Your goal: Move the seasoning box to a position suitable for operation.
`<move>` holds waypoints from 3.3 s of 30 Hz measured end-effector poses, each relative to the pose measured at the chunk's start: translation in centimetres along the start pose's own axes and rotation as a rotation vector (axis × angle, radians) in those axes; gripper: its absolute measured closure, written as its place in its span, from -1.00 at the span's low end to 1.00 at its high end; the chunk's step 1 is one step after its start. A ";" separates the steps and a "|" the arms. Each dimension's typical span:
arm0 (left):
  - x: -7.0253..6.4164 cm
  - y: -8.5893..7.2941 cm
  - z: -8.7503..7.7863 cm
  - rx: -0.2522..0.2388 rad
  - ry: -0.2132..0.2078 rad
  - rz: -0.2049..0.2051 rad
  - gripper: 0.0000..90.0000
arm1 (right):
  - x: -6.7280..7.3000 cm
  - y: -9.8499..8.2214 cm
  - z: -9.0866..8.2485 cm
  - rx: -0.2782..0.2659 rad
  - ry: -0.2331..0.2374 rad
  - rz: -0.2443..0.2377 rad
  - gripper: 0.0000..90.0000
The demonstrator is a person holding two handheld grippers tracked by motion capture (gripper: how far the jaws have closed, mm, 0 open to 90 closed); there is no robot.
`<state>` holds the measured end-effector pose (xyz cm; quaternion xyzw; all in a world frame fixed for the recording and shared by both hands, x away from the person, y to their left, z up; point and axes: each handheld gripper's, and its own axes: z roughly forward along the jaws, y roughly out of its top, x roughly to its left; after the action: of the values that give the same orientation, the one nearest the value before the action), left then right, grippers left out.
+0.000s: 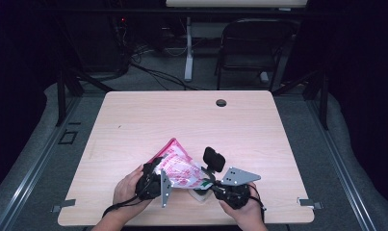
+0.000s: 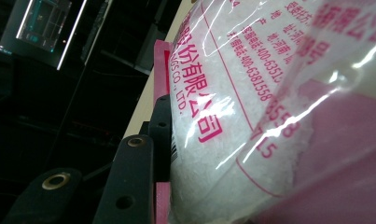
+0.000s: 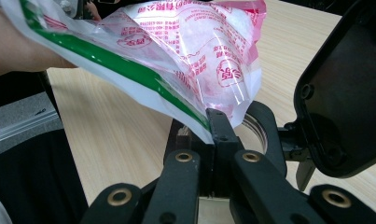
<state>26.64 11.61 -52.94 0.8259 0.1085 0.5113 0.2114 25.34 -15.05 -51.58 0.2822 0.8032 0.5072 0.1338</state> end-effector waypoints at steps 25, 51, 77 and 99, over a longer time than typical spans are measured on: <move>-0.1 0.4 -0.7 0.015 0.056 0.078 0.47 | -0.1 -0.3 0.1 0.011 -0.005 -0.001 1.00; 0.2 0.9 -1.3 0.007 0.107 0.118 0.47 | 0.1 -0.3 0.2 0.013 -0.016 -0.013 0.99; 0.5 0.6 -1.2 0.017 0.113 0.126 0.48 | 1.5 0.6 -0.6 0.001 -0.046 -0.068 0.68; 0.5 0.9 -1.4 0.015 0.141 0.153 0.49 | 2.4 1.0 -0.7 0.014 -0.049 -0.152 0.95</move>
<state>25.60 11.38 -51.59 0.7952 0.0634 0.5821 0.1575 23.32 -13.83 -50.20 0.2336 0.8224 0.4829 0.1895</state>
